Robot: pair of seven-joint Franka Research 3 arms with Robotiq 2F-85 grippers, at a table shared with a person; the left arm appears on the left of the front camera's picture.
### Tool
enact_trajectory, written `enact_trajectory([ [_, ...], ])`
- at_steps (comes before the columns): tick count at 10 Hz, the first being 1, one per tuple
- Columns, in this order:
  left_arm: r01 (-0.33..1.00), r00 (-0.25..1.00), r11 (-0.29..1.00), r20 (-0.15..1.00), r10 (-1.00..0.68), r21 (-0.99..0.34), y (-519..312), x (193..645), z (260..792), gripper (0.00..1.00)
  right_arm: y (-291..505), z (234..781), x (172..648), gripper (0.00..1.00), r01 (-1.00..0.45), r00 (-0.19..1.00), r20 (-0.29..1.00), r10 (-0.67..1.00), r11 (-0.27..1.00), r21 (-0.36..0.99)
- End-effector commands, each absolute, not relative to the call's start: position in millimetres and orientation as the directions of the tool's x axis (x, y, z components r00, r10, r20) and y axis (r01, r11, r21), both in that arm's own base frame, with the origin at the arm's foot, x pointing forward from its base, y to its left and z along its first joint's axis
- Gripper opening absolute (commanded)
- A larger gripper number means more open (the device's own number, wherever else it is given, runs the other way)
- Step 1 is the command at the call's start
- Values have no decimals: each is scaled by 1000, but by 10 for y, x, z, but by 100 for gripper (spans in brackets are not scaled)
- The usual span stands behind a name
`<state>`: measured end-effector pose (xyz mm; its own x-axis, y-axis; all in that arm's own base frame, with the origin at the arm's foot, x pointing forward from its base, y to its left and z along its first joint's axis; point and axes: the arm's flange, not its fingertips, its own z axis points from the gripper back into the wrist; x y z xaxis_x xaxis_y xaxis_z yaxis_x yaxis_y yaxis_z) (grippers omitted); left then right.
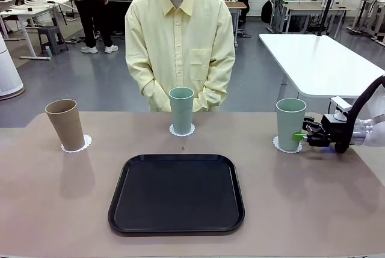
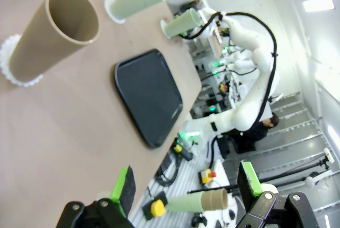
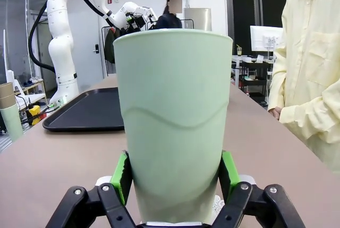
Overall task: Place coasters on the table and set cups on them.
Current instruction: Take one Reusable plastic cup from the Flat Tray and place it on a coaster set by the human.
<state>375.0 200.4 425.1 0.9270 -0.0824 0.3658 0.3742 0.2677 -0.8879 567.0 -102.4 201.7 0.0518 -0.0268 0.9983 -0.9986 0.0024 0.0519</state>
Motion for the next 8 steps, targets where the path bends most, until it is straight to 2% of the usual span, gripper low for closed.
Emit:
enact_trajectory([
  [1,362,931,273,357,-70,-891,1991,3750,4279,100,-1036,2018,5753,81,-997,76,997,-10,8,76],
  [4,362,931,273,357,-70,-891,1991,3750,4279,100,-1063,2006,5744,81,-996,83,997,5,17,83],
  [5,362,931,273,357,-70,-891,1991,3750,4279,100,-1078,2004,5735,86,-996,89,996,10,26,88],
  [6,362,931,273,357,-70,-891,1991,3750,4279,100,-1090,2005,5728,100,-995,91,996,16,30,91],
  [8,362,931,273,357,-70,-891,1991,3750,4279,100,-1111,2044,5688,100,-995,95,995,35,35,93],
])
